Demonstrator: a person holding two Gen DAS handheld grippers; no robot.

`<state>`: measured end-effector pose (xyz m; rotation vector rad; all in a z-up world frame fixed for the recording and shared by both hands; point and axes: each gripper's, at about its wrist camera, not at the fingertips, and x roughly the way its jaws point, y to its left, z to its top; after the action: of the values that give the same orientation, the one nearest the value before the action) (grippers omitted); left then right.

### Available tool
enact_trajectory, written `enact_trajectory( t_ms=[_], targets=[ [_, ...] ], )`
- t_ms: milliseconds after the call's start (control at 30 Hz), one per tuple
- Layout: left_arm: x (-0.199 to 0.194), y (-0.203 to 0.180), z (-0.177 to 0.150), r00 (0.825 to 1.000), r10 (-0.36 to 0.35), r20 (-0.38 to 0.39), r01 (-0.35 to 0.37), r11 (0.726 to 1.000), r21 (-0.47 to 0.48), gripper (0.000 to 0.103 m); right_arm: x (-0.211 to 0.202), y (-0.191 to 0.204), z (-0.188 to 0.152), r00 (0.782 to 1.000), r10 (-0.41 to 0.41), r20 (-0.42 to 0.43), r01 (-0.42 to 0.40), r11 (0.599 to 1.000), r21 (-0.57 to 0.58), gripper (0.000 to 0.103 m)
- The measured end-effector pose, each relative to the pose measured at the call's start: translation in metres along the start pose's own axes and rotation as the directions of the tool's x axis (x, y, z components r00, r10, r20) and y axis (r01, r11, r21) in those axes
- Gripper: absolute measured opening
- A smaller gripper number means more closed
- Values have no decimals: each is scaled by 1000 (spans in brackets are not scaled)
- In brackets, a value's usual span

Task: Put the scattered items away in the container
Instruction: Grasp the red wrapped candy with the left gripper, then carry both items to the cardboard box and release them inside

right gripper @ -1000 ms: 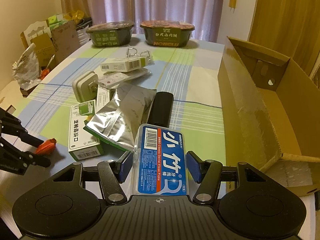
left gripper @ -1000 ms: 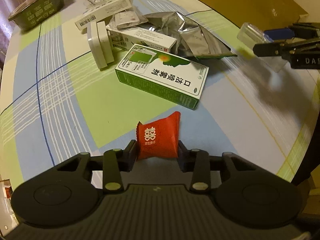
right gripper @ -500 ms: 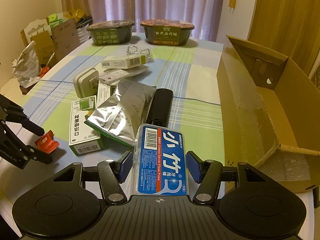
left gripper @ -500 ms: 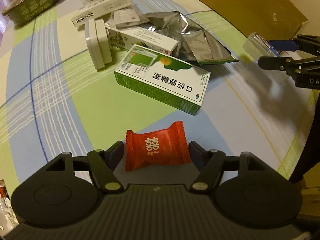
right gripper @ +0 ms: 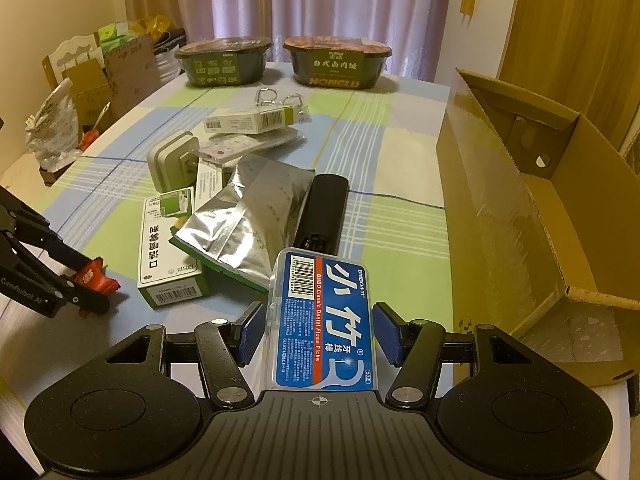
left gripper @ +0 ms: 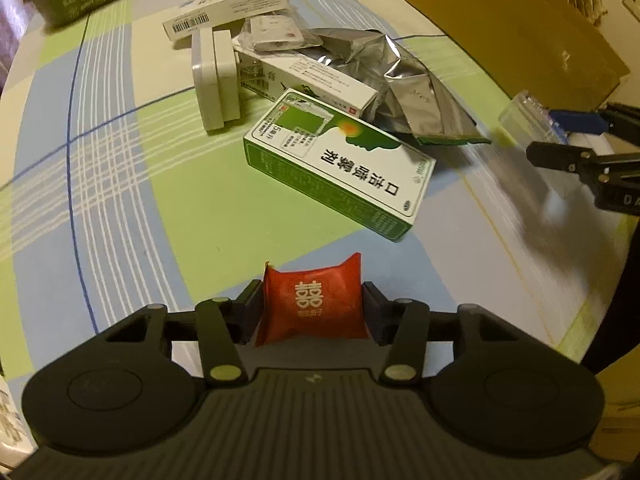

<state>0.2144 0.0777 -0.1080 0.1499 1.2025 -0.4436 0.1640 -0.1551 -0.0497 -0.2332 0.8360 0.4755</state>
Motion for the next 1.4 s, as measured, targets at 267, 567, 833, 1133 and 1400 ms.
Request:
enact_trajectory(
  t_ms=[267, 567, 833, 1133, 1400],
  targets=[
    [-23, -19, -9, 999, 39, 36, -39, 999, -4, 44, -18, -1, 7, 999, -10, 33, 10, 1000, -4, 61],
    [-65, -61, -5, 994, 60, 93, -63, 997, 38, 44, -60, -9, 12, 995, -42, 94, 41, 999, 13, 61],
    [-91, -115, 23, 985, 15, 170, -31, 995, 93, 44, -102, -48, 18, 978, -128, 166, 119, 991, 60, 61],
    [-102, -194, 87, 964, -79, 254, 29, 980, 196, 44, -122, -123, 25, 946, -248, 208, 223, 965, 137, 61],
    [-86, -258, 146, 945, -135, 297, 56, 964, 261, 44, -118, -177, 22, 937, -282, 204, 242, 949, 200, 61]
  ],
)
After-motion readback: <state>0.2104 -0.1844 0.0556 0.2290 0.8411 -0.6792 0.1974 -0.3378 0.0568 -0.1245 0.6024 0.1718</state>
